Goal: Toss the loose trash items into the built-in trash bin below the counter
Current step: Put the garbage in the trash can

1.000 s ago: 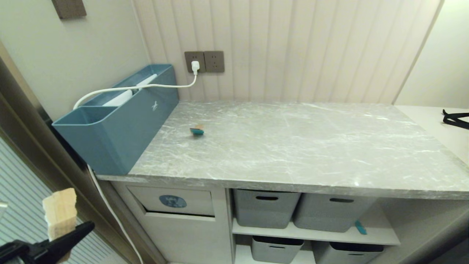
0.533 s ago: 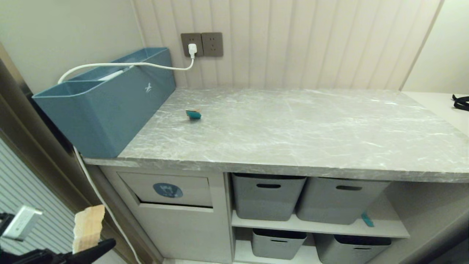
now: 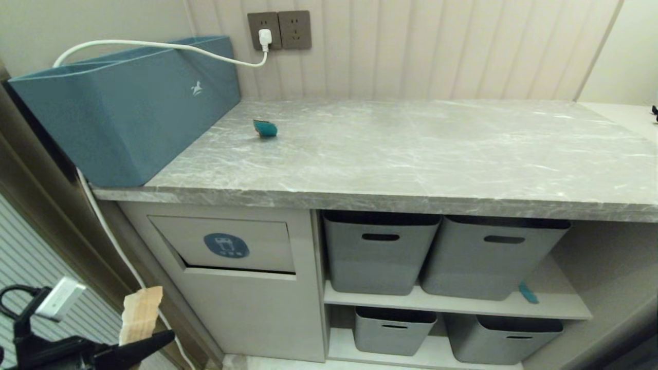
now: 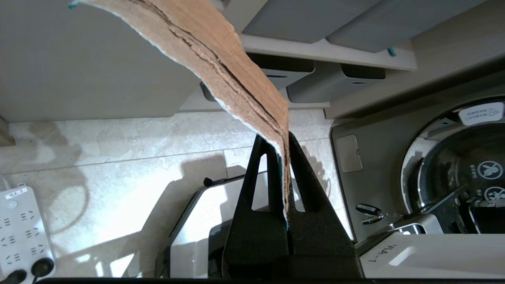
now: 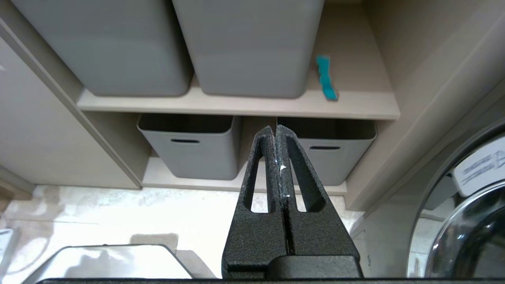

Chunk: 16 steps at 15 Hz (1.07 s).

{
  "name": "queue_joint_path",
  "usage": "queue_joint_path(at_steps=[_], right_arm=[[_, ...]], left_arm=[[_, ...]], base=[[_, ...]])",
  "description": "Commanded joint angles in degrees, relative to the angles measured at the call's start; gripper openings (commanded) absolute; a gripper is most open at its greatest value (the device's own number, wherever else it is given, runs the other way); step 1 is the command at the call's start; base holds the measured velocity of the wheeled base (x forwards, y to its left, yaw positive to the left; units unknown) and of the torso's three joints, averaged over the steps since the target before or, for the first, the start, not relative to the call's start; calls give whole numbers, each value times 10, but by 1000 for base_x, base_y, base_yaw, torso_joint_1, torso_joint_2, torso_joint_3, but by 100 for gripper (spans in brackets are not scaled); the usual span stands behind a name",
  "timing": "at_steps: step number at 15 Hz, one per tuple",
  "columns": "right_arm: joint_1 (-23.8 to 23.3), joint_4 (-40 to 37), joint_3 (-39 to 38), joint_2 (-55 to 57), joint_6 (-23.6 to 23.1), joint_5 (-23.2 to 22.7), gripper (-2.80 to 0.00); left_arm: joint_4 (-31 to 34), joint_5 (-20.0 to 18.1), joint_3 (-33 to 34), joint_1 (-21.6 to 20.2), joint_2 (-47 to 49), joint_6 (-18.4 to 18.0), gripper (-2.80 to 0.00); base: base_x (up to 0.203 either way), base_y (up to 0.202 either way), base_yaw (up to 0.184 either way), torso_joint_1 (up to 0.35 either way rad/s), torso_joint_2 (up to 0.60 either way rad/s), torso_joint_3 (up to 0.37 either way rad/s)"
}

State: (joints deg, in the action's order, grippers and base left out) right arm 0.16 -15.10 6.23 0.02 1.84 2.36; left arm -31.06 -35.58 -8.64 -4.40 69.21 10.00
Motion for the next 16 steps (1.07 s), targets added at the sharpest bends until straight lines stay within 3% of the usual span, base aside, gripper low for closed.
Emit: queue_joint_path(at_steps=[1,9,16], right_arm=[[0,-1,0,1,0,0,-280],[0,-1,0,1,0,1,-280],[0,-1,0,1,1,0,-280]], left_arm=[[-1,-2,-4,-1,10,0,-280],[-6,-3,-73,0,99,-48,-280],[-134,-15,-94,30,198,-49,-280]], base=[[0,0,0,-190,474,281],[0,0,0,-172,469,292],[0,0,0,-90,316,222]])
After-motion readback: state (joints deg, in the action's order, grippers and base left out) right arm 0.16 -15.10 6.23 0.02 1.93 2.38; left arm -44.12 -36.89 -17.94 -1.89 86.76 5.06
